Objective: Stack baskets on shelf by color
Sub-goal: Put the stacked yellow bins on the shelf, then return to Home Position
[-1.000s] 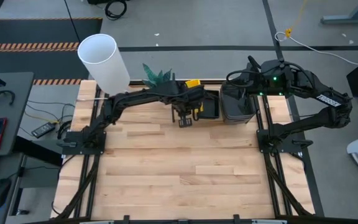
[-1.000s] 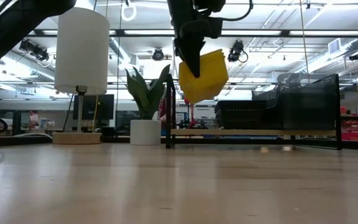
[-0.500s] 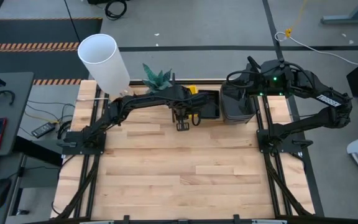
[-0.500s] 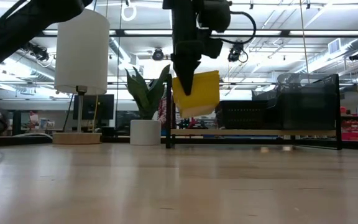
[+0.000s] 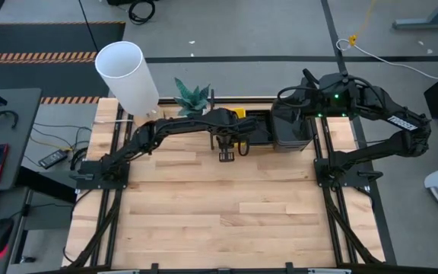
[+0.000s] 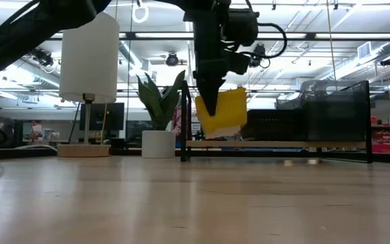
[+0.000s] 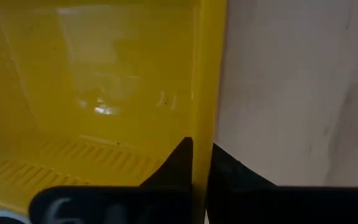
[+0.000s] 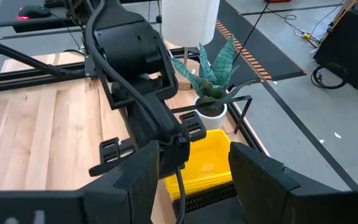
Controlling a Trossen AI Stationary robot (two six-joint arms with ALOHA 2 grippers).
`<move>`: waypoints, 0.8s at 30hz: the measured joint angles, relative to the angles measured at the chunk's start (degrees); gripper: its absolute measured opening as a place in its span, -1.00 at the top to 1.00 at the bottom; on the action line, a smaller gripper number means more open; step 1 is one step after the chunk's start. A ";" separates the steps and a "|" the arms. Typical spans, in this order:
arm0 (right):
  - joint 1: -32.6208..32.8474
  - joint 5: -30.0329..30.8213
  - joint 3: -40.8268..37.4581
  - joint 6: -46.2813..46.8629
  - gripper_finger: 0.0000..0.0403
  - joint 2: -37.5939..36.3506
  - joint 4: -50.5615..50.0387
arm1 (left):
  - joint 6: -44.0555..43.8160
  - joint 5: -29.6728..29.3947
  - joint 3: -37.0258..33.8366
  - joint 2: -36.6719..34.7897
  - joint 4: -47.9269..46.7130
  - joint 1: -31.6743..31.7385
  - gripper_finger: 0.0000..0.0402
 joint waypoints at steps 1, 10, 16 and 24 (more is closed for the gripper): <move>0.00 -0.02 0.00 0.01 0.01 -0.02 -0.01 | 0.01 0.00 0.00 0.28 -0.03 0.00 0.90; 0.02 -0.09 0.00 0.00 0.01 -0.02 0.04 | -4.14 -3.91 0.07 1.25 -0.47 0.11 0.40; 0.02 -1.03 0.00 0.65 0.01 -0.66 -0.33 | -9.30 -4.37 0.42 0.20 -0.09 -0.18 0.05; 0.07 -2.36 -8.60 5.10 0.01 -8.84 1.57 | -6.50 -5.82 0.61 -5.01 7.34 -2.29 0.17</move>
